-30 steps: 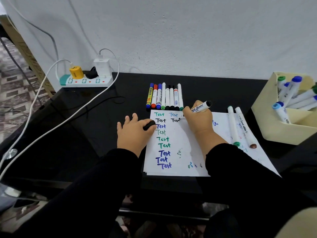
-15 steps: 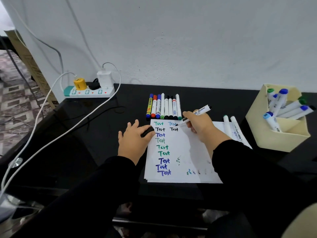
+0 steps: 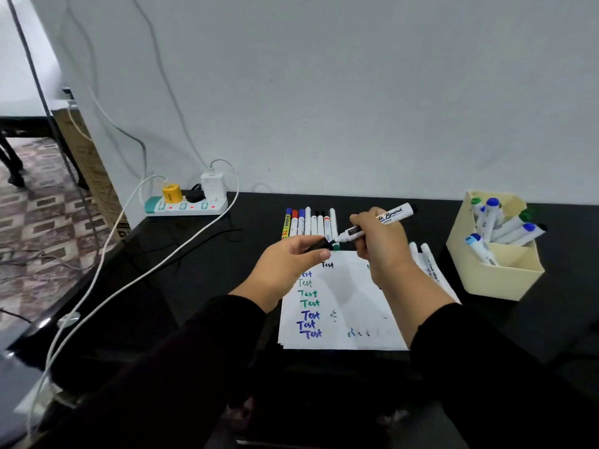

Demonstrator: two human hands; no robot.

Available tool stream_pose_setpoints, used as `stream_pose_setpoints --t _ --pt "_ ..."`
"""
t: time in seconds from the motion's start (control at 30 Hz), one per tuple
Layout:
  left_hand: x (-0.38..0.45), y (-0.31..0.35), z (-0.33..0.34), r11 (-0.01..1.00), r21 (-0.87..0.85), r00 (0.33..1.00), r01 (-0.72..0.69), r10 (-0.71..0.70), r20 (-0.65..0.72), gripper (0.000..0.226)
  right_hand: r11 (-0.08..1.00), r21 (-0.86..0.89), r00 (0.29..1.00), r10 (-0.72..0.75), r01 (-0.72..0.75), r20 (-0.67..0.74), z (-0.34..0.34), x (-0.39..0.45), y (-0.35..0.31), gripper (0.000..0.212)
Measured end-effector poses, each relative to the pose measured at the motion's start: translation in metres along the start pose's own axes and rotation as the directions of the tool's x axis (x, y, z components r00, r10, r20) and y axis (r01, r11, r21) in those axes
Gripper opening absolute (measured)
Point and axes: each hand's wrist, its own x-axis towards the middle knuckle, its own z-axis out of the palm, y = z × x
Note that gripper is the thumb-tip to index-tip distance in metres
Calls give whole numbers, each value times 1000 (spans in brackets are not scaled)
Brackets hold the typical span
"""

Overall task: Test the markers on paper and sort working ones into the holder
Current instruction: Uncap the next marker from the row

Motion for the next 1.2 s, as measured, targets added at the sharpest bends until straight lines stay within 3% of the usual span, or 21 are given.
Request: stream_pose_setpoints --t 0.3,0.47,0.63,0.73,1.0,1.2 --pt "-24 21 8 998 -8 997 -57 58 58 19 989 -104 991 -90 101 104 -14 -29 -29 40" --pt "-30 29 9 997 25 996 -67 66 65 16 994 -50 989 -93 99 117 -17 -34 -33 38" --pt "-34 33 11 996 41 994 -75 71 83 11 988 -44 962 -131 145 241 -19 -39 -33 39" --pt "-34 34 12 998 -39 997 -48 50 66 11 994 11 957 -110 111 270 -20 -38 -31 32" --pt "-32 33 7 999 34 995 -22 19 100 18 997 28 934 60 -74 351 -27 -35 -37 25" --pt "-30 36 15 991 100 995 -85 80 53 12 988 119 984 74 -94 162 -16 -36 -30 32"
